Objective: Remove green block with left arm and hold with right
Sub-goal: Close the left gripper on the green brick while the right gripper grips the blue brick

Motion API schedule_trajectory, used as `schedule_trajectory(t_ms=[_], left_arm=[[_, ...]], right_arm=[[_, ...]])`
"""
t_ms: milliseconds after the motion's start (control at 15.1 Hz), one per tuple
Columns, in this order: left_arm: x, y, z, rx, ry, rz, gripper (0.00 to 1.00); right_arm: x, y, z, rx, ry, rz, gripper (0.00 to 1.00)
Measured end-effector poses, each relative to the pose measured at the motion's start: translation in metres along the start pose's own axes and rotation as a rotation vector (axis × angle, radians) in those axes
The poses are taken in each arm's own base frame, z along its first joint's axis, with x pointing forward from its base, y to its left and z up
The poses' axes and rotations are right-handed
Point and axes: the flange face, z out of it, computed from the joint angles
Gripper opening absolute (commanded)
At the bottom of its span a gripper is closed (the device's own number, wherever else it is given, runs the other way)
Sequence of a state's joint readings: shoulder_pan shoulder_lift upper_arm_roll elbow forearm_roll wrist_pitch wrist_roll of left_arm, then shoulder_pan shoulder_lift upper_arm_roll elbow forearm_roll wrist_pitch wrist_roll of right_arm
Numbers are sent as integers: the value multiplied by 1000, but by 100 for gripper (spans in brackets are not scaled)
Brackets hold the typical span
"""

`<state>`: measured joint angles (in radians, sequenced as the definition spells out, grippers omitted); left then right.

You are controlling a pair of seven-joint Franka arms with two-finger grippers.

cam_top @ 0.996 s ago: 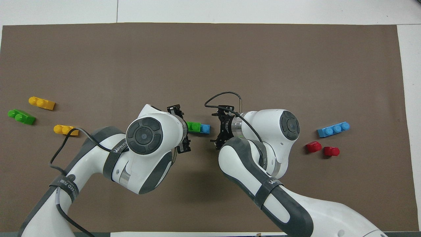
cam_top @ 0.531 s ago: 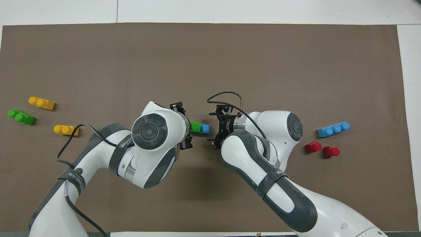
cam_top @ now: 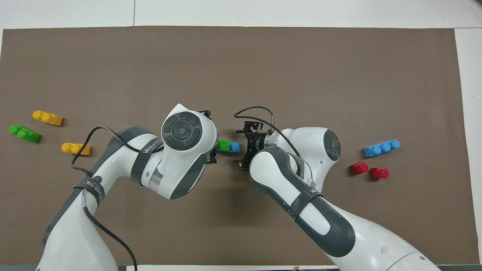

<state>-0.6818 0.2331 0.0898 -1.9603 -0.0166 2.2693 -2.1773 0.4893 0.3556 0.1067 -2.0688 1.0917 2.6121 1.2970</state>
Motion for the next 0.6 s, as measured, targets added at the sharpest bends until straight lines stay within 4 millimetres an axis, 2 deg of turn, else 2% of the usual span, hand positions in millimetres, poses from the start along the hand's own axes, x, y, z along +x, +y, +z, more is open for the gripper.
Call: schedule_trajectory(t_ms=[265,332,398,465,531,597], left_arm=[[-3,-2,3,5,2,7,100],[-3,-3,3,5,2,8,100],[-4,-3,4,6,3,9,100],[-4,-4,4,7,3,10,100],[-4,-4,5,8,4,11,100],[-4,-4,6,9,5,11,100]], right_arm=[[2,0,2,-2,4,2,97],[3,0,2,3,5,2,78],[3,-1,2,9,7,2,41],[3,-2,1,15,9,2,10],[3,-2,1,16,9,2,0],[3,-2,1,16,9,4,0]])
